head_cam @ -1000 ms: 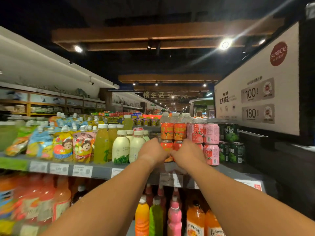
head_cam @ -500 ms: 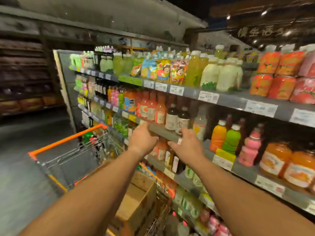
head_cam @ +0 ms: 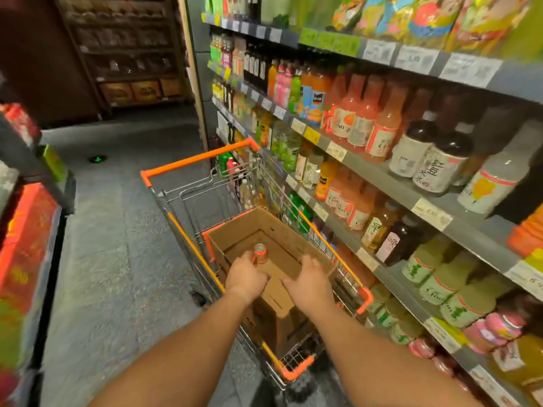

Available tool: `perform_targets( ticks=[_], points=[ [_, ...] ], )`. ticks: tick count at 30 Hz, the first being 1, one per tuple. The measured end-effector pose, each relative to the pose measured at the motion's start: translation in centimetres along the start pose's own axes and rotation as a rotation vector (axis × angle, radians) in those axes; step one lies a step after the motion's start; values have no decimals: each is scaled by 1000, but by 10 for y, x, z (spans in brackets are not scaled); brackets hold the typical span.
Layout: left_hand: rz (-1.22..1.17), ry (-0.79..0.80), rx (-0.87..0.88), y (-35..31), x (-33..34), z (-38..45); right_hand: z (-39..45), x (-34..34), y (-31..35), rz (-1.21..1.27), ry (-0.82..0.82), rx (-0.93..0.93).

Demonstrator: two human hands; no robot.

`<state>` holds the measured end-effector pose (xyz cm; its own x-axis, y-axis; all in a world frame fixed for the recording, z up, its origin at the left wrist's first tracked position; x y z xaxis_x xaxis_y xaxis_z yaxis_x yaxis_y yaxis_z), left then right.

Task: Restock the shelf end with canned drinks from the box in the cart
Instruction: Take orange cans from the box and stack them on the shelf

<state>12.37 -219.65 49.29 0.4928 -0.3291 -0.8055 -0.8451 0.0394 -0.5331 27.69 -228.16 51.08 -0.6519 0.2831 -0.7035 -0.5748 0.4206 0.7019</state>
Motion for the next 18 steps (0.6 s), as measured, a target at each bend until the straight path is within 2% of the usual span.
perform_targets(
  ticks=[6, 13, 18],
  points=[
    [-37, 26, -51, -1, 28, 51, 60, 30, -12, 39, 71, 49],
    [-114, 25, -199, 1, 83, 133, 175, 78, -40, 62, 178, 68],
    [-161, -22, -393, 30, 120, 216, 254, 138, -61, -20, 240, -111]
  ],
)
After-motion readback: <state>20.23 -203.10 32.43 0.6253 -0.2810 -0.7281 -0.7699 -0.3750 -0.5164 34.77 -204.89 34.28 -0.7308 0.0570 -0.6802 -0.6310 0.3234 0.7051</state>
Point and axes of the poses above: each hand's wrist, its own z-axis towards the middle knuckle, its own x-axis out of the palm, y = z × x, the point moved 7 cm from there along z, towards the middle knuckle, and after that the axes turned 13 degrees about z, right-handed, at the moved point
